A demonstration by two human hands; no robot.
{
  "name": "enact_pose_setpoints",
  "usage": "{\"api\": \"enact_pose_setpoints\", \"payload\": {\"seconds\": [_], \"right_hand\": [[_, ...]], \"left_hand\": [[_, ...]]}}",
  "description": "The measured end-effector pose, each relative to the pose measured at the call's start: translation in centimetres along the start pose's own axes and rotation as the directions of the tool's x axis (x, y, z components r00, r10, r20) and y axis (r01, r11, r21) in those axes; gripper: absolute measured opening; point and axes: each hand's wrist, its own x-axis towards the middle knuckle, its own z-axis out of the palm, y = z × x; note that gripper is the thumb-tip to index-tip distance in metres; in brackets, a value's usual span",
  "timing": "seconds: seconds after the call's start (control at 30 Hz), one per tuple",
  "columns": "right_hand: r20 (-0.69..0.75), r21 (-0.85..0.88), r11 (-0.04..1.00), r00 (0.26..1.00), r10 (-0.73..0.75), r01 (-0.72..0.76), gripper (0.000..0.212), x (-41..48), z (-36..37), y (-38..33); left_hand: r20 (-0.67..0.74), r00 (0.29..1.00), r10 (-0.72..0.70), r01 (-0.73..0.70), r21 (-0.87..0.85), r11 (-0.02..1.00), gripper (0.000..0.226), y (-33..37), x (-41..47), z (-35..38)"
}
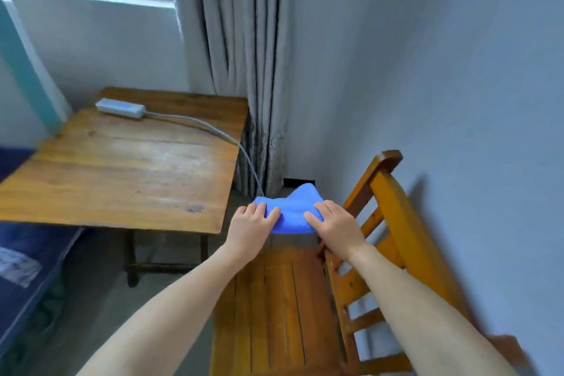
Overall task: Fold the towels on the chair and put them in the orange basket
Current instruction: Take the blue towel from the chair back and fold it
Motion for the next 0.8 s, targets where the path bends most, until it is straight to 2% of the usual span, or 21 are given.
{"api": "enact_pose_setpoints", "payload": {"seconds": [0.1,0.27,0.53,0.67,0.8], "right_hand": [[-0.081,-0.052,0.999,0.997,-0.015,0.01,0.071,2.9,-3.9,1.9],[-0.24,-0.147,0.989,0.968,-0.067,0.033,0.07,6.6,-8.9,3.8],[-0.355,-0.211,0.97,0.916,-0.187,0.117,0.067,10.2,-11.1,3.8],[-0.395,-0.207,0.957,0.877,-0.272,0.203,0.063,12.0,-10.3,1.9],[-0.387,-0.152,0.927,0.843,-0.374,0.342,0.061,14.5,-8.9,-1.5]], "left_hand": [[-0.116,0.993,0.014,-0.007,0.067,0.998,0.052,-1.4,3.0,-4.5],[-0.273,0.962,0.026,0.004,0.11,0.994,0.065,-3.3,5.7,-9.7],[-0.417,0.909,0.019,0.064,0.185,0.981,0.071,-5.7,5.2,-12.2],[-0.398,0.917,-0.038,0.133,0.213,0.968,0.074,-7.2,2.6,-12.3],[-0.324,0.93,-0.175,0.25,0.206,0.946,0.077,-9.0,-2.1,-12.2]]}}
